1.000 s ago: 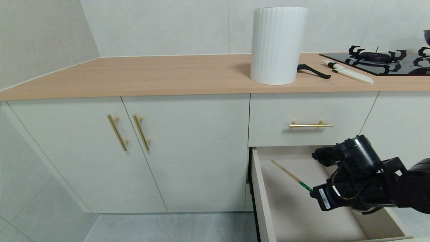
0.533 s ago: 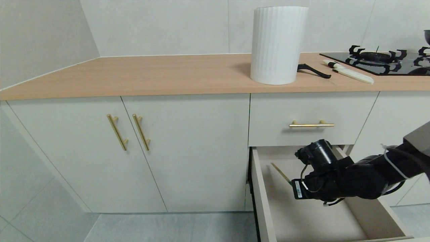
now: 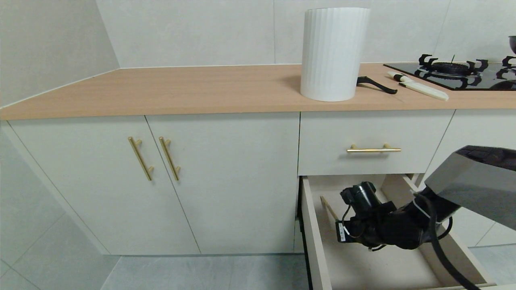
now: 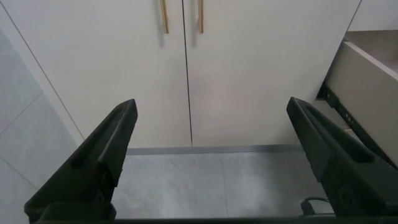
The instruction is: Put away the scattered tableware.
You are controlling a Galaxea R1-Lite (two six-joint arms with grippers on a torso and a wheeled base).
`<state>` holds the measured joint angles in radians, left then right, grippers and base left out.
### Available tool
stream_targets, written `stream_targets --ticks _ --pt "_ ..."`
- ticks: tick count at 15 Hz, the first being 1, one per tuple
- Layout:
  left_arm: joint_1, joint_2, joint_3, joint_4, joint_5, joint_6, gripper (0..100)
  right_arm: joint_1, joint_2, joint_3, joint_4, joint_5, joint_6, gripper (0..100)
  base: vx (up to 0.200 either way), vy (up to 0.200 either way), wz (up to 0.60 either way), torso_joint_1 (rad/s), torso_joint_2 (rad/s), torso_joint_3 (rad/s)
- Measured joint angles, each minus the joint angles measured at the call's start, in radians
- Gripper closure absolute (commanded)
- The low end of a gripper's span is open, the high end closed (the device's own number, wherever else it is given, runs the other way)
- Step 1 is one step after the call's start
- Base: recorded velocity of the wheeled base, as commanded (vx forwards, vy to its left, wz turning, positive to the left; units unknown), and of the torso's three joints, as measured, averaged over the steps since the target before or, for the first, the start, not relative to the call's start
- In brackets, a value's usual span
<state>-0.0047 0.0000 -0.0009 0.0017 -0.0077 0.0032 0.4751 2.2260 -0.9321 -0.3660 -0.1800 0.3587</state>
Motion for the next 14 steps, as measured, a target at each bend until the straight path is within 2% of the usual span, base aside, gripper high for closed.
stream_targets --ticks 4,14 --pt "0.000 0.000 0.000 0.000 0.000 0.000 0 0.024 0.075 -0.006 -0.002 -0.087 -0.006 100 0.000 0.000 0.00 0.000 0.00 0.000" --pt "0.000 0.000 0.001 0.000 0.000 0.001 0 0.027 0.110 -0.019 -0.002 -0.092 -0.003 100 0.000 0.000 0.00 0.000 0.00 0.000"
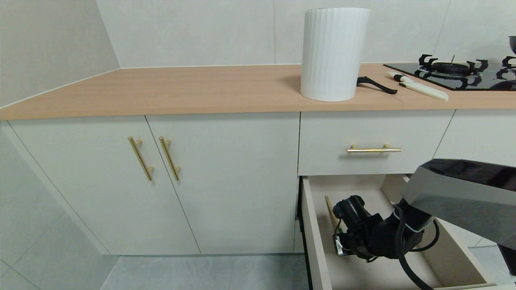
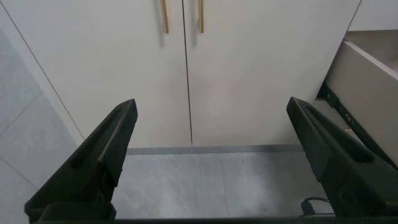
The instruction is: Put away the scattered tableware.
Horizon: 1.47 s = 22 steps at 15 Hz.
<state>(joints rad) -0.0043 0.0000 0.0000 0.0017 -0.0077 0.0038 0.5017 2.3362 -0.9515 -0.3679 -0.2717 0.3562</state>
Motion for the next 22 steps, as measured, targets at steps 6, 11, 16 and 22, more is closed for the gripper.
stream_targets --ticks 6,11,16,22 --pt "0.000 0.000 0.000 0.000 0.000 0.000 0 0.000 0.000 -0.003 0.000 -0.001 0.001 0 0.000 0.000 0.00 0.000 0.00 0.000" --pt "0.000 0.000 0.000 0.000 0.000 0.000 0 -0.002 -0.029 0.008 0.011 -0.001 0.001 0 0.000 0.000 0.00 0.000 0.00 0.000" --pt "0.000 0.000 0.000 0.000 0.000 0.000 0 -0.038 -0.236 0.039 0.057 -0.007 -0.006 0 0.000 0.000 0.00 0.000 0.00 0.000" --pt "0.000 0.000 0.000 0.000 0.000 -0.001 0 -0.134 -0.549 0.061 0.056 -0.009 -0.084 0 0.000 0.000 0.00 0.000 0.00 0.000"
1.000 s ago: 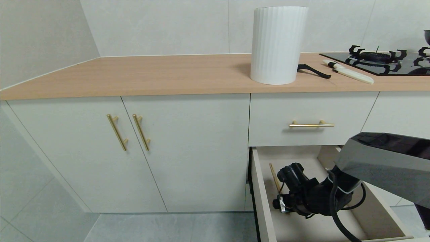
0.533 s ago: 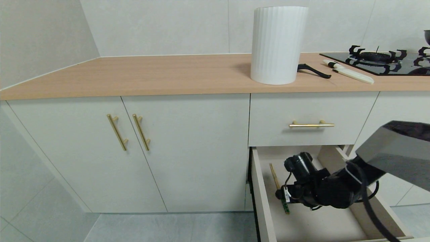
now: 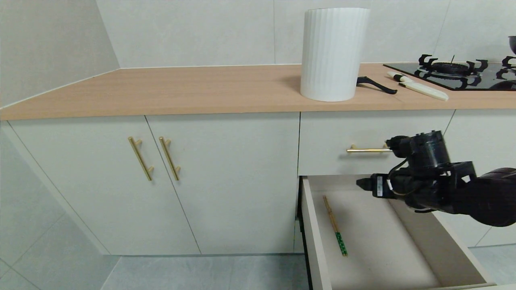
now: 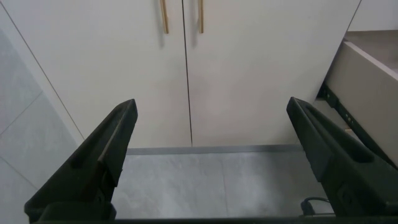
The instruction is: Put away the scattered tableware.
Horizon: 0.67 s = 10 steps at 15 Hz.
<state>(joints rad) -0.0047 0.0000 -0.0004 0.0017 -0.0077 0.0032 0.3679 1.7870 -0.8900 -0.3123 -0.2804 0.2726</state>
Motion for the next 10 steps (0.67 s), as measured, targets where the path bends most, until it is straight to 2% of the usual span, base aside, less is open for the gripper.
stream_targets --ticks 6,10 --pt "0.000 0.000 0.000 0.000 0.000 0.000 0 -0.051 -0.133 0.014 -0.005 0.007 -0.040 0 0.000 0.000 0.00 0.003 -0.01 -0.004" --pt "0.000 0.000 0.000 0.001 0.000 0.000 0 -0.051 -0.144 0.016 -0.009 0.006 -0.045 0 0.000 0.000 0.00 0.082 -0.25 -0.251"
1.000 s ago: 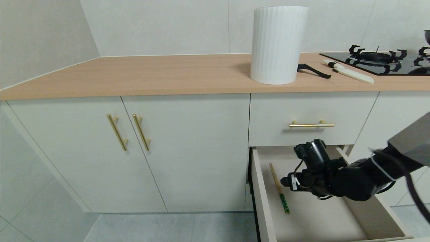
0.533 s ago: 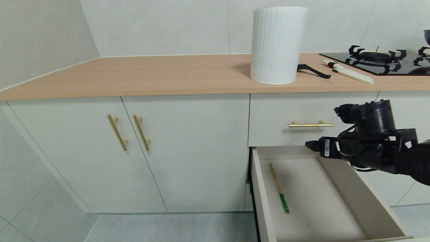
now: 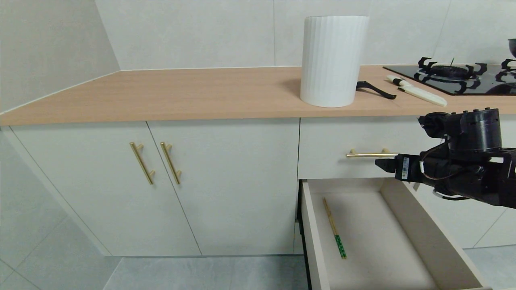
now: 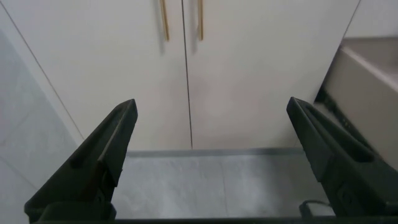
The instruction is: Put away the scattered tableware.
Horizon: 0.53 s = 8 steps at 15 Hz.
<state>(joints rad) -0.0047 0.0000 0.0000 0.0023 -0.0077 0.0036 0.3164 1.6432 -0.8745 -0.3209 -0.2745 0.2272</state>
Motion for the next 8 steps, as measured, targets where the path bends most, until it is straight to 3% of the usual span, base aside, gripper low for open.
stream_targets --ticks 8 --pt "0.000 0.000 0.000 0.000 0.000 0.000 0 -0.009 0.008 0.000 0.001 -0.001 -0.001 0 0.000 0.000 0.00 0.155 -0.50 -0.295"
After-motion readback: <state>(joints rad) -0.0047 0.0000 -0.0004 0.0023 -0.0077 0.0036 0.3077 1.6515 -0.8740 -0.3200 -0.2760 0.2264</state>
